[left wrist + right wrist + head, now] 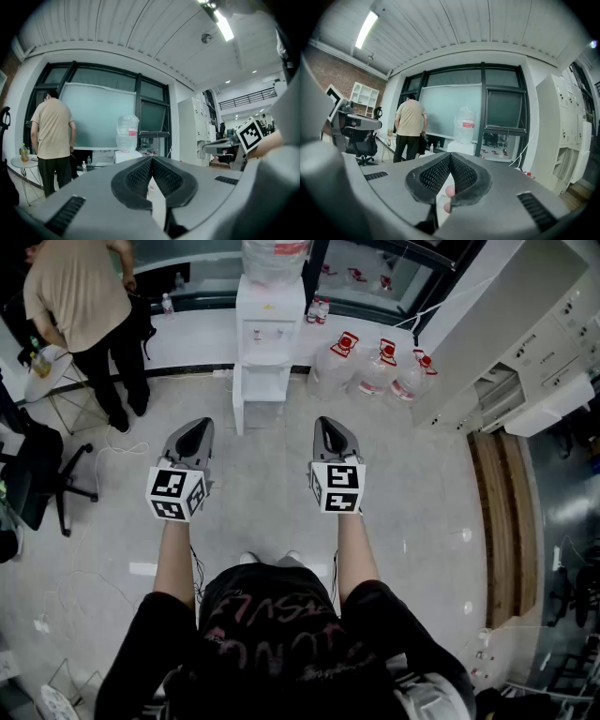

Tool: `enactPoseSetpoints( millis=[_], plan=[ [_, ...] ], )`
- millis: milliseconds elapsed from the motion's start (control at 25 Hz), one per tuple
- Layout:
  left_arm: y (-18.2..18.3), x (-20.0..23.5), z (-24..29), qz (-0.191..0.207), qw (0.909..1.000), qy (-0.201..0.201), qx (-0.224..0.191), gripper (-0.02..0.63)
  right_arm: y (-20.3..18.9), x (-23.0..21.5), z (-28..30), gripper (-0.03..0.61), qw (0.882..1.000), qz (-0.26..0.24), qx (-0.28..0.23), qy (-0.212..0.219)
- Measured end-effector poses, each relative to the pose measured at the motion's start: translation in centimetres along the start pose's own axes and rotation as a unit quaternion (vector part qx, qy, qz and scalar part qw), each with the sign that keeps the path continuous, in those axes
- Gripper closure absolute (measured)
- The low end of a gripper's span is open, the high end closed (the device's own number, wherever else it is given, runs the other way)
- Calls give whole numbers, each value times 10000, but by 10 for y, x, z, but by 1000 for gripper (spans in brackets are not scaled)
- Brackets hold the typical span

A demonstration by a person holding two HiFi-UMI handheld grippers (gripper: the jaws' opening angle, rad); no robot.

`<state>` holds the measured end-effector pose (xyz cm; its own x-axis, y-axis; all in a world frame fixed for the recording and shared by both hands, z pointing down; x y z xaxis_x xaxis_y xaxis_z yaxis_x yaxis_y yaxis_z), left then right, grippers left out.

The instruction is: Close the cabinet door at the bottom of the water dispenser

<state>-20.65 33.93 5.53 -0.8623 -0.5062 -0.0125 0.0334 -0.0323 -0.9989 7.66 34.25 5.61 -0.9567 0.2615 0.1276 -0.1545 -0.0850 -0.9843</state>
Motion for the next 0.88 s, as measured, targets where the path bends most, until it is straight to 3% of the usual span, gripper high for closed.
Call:
enactPoseSetpoints(
  millis=[880],
  plan=[
    [-3, 11, -2, 171, 9993, -288, 176, 598, 1, 14, 6, 566, 9999, -39, -76, -82]
  ],
)
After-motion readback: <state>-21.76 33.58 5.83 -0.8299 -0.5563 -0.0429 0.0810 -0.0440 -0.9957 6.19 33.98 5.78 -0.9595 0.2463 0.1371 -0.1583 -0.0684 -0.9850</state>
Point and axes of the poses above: the fingertips, and each gripper's own axes: z forward along the fingers, x to its left, y out of its top, the point moved 8 cm from there along -z, backward along the fingers, and after that the axes turned 3 degrees about -x, right-handed, at the moved point
